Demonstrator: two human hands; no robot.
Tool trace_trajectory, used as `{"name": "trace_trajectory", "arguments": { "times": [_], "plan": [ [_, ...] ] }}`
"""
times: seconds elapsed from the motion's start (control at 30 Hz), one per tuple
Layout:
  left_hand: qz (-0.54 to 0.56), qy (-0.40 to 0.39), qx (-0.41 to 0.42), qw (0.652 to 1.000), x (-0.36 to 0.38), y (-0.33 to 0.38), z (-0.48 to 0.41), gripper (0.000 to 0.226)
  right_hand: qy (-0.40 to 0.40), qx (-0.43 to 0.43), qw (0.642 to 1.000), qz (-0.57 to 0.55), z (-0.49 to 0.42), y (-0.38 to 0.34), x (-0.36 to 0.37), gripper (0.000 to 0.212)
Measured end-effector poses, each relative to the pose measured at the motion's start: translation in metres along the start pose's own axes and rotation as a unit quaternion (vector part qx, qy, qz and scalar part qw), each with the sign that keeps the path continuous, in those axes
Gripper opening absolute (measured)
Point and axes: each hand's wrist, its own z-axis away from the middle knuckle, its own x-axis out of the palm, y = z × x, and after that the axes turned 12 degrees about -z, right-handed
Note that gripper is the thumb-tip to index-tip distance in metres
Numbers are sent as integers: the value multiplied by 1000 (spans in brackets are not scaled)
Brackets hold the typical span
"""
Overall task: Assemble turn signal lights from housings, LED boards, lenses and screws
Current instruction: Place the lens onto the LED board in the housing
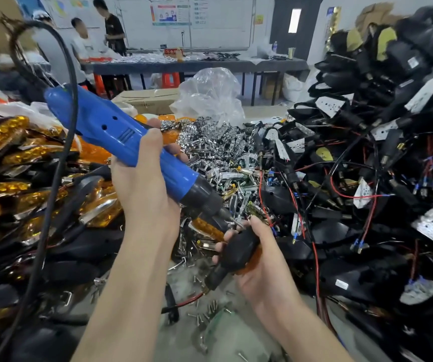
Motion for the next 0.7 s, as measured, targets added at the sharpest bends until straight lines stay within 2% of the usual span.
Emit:
{"name": "trace_trajectory", "arguments": {
  "times": [0.13,0.37,0.7],
  "plan": [
    [-16,7,9,1000,-1,-3,0,45,-8,1,1000,3,1,-1,-2,41],
    [-15,11,8,1000,-3,-4,0,26,-11,-3,1000,-4,1,-1,-2,41],
    [-27,11,0,1000,3,-9,5,36,-5,1,1000,-8,2,1,-2,39]
  ]
}}
